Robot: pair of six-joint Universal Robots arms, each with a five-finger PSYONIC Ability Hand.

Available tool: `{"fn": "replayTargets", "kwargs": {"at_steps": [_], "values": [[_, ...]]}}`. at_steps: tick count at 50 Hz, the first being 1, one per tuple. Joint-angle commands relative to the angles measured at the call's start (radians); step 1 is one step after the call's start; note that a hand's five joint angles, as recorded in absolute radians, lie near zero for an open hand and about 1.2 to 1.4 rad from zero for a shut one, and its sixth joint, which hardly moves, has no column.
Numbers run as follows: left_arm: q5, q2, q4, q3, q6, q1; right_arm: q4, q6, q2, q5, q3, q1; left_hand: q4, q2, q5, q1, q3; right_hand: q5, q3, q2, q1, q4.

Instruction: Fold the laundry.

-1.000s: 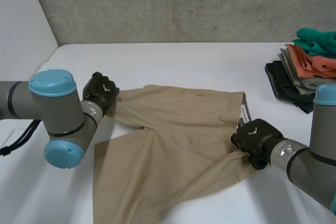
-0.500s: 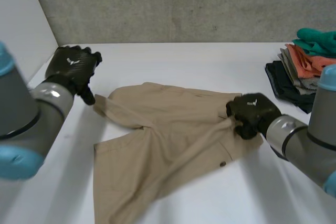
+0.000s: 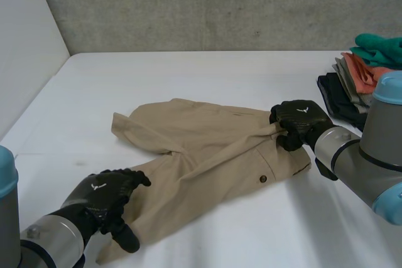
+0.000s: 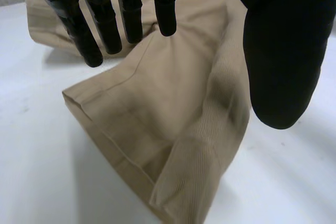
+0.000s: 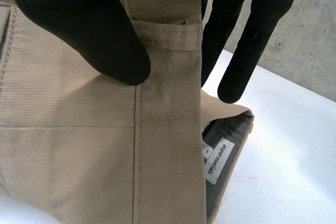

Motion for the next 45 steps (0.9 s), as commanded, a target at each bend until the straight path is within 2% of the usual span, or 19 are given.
{"fn": "replayTargets", "kwargs": {"at_steps": [1,2,3,6,9,12,15,19,22,30,33,38,39,45], "values": [[-0.011,-0.069,0.012,-0.034,0.024,0.006,0.000,-0.001,-0.003,0.002,0.003,-0.001,0.455,0.445,0.460,0.462,0.444,0.196,0.205,0.218,0.286,0.197],[-0.012,-0.086,0.017,-0.030,0.025,0.006,0.002,-0.003,-0.003,0.002,0.004,-0.001,0.814,0.805,0.819,0.821,0.803,0.196,0.205,0.218,0.286,0.197],[-0.012,-0.097,0.021,-0.027,0.028,0.006,0.000,-0.006,-0.003,-0.004,0.009,-0.001,1.050,1.040,1.055,1.057,1.039,0.196,0.205,0.218,0.286,0.197],[-0.011,-0.098,0.024,0.001,0.045,0.008,0.029,-0.053,-0.032,-0.013,0.015,0.000,1.052,1.043,1.057,1.059,1.041,0.196,0.205,0.218,0.286,0.197],[-0.008,-0.078,-0.047,0.051,0.140,0.000,0.097,-0.168,-0.114,-0.013,0.027,-0.001,1.052,1.043,1.057,1.059,1.041,0.196,0.205,0.218,0.286,0.197],[-0.002,0.056,-0.196,0.157,0.315,0.011,0.263,-0.424,-0.274,-0.009,0.026,-0.009,1.052,1.043,1.057,1.059,1.041,0.196,0.205,0.218,0.286,0.197],[-0.005,0.164,-0.221,0.266,0.404,0.025,0.382,-0.570,-0.375,0.001,-0.011,-0.027,1.052,1.043,1.057,1.059,1.041,0.196,0.205,0.218,0.286,0.197],[0.000,0.248,-0.206,0.381,0.438,0.034,0.538,-0.596,-0.477,0.014,-0.101,-0.035,1.052,1.043,1.057,1.059,1.041,0.196,0.205,0.218,0.286,0.197],[0.000,0.262,-0.207,0.394,0.441,0.033,0.601,-0.604,-0.490,-0.002,-0.126,-0.053,1.052,1.043,1.057,1.059,1.041,0.196,0.205,0.218,0.286,0.197],[0.000,0.190,-0.192,0.358,0.458,0.026,0.622,-0.630,-0.469,-0.002,-0.105,-0.127,1.052,1.043,1.057,1.059,1.041,0.196,0.205,0.218,0.286,0.197],[-0.002,0.080,-0.141,0.357,0.472,0.031,0.605,-0.623,-0.413,-0.012,-0.097,-0.126,1.052,1.043,1.057,1.059,1.041,0.196,0.205,0.218,0.286,0.197],[-0.002,-0.101,0.055,0.397,0.516,0.037,0.493,-0.580,-0.171,0.005,-0.179,-0.121,1.052,1.043,1.057,1.059,1.041,0.196,0.205,0.218,0.286,0.197],[-0.003,-0.165,0.145,0.442,0.551,0.039,0.473,-0.561,-0.147,0.011,-0.203,-0.119,1.052,1.043,1.057,1.059,1.041,0.196,0.205,0.218,0.286,0.197],[0.005,-0.313,0.447,0.654,0.738,0.080,0.284,-0.396,-0.041,0.077,-0.406,-0.080,1.052,1.043,1.057,1.059,1.041,0.196,0.205,0.218,0.286,0.197]]}}
